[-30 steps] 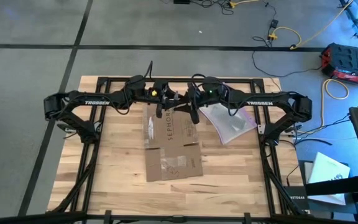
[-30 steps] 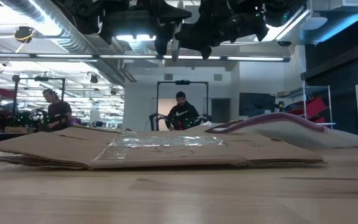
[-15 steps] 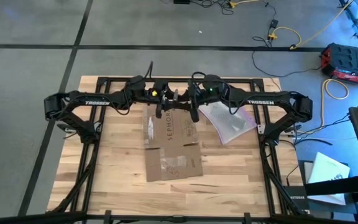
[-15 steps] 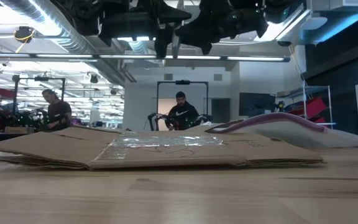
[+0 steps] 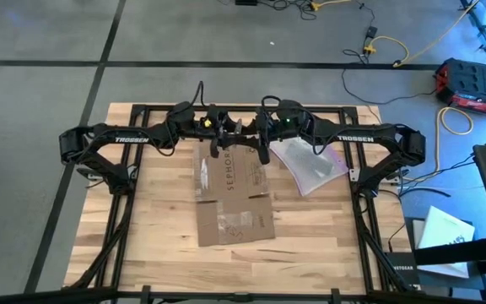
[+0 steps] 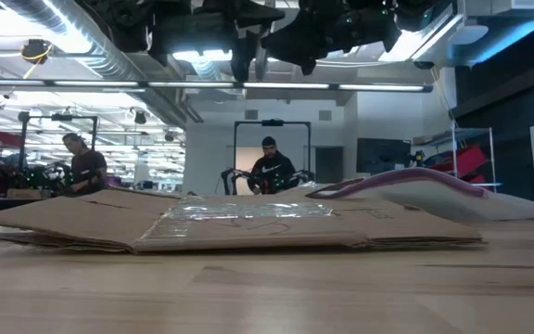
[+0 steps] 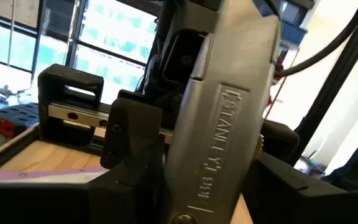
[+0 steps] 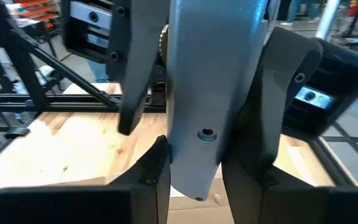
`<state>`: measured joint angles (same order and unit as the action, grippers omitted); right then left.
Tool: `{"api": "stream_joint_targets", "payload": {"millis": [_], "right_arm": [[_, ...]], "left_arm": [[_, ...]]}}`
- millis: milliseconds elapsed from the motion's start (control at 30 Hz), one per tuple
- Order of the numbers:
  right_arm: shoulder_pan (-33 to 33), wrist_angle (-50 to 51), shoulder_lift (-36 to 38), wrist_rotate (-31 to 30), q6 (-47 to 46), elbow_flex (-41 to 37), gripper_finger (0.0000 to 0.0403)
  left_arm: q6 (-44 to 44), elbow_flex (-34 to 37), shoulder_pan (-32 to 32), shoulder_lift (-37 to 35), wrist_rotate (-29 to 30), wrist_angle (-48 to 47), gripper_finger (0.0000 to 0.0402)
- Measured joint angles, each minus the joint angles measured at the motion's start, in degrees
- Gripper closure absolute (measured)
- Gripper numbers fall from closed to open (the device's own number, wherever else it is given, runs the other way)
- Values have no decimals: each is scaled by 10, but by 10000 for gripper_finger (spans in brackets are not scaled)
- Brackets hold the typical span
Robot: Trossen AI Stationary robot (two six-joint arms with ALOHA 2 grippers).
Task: Unpack boxes
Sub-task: Close the cutter
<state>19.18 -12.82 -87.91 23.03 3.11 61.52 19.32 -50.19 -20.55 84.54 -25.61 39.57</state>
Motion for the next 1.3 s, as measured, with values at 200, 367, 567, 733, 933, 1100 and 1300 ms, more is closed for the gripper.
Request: {"api": "stream_joint_targets", "payload": {"millis": [200,367,567,733,933,1100,1300], "right_arm": [[1,5,-1,-39,4,0,308],[6,46,-1,-60,5,0,308],[5,68,-7,-106,17,-12,308],[4,36,-20,-107,10,-47,308],[4,-78,-35,-97,-15,-107,308],[4,-116,-46,-98,-24,-141,308],[3,-136,-88,-94,-34,-163,308]], "left_arm": [[-45,-1,-25,-31,-4,-74,158],[-100,-2,-51,-45,-7,-186,120],[-155,-2,-60,-45,-1,-270,116],[-166,-2,-57,-46,0,-291,116],[-181,-2,-57,-47,11,-335,116],[-194,-2,-53,-47,61,-373,116],[-191,-2,-49,-47,69,-382,116]]}}
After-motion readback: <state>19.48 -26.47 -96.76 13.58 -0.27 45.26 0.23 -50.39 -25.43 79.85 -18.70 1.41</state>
